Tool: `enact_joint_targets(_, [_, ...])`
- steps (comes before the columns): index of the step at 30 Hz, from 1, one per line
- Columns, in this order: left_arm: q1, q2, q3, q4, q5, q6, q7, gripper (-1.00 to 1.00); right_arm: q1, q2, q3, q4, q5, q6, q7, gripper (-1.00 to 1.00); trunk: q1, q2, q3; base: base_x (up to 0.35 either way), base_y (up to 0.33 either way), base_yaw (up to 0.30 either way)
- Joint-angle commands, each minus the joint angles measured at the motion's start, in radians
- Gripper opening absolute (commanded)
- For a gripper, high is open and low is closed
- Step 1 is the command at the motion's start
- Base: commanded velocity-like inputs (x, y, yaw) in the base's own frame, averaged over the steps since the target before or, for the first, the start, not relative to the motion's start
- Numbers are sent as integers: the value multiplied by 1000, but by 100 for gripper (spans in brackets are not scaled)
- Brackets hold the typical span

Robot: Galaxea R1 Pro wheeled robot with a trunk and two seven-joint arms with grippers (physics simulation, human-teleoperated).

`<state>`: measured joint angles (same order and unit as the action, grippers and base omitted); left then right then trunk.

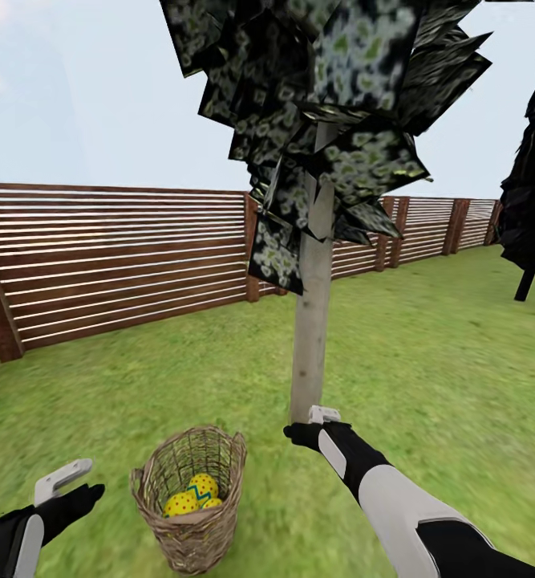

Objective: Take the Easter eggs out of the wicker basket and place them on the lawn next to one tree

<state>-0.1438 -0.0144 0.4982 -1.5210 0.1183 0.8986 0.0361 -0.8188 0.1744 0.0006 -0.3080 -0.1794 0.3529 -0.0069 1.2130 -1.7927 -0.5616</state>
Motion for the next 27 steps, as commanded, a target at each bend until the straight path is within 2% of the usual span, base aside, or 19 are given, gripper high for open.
enact_joint_targets(1, [-6,-1,2,3,9,4,8,100,0,0,0,-2,-6,5,-1,100,-4,7,3,0,0,-137])
enact_joint_targets(9, [-34,-2,1,19,9,-11,63,100,1,0,-3,-3,-6,5,-1,100,-35,63,39,0,0,-169])
enact_joint_targets(13, [-40,-3,1,27,9,-23,68,100,0,-2,-3,-3,-6,5,-1,100,-50,91,58,0,0,-186])
enact_joint_targets(19, [-43,-2,2,125,13,-125,69,100,1,-2,-1,-3,-6,5,-1,100,-73,133,80,0,0,-86])
enact_joint_targets(27, [-43,-6,2,207,14,-184,65,100,1,-2,4,-2,-6,10,0,100,-104,189,106,0,0,-12])
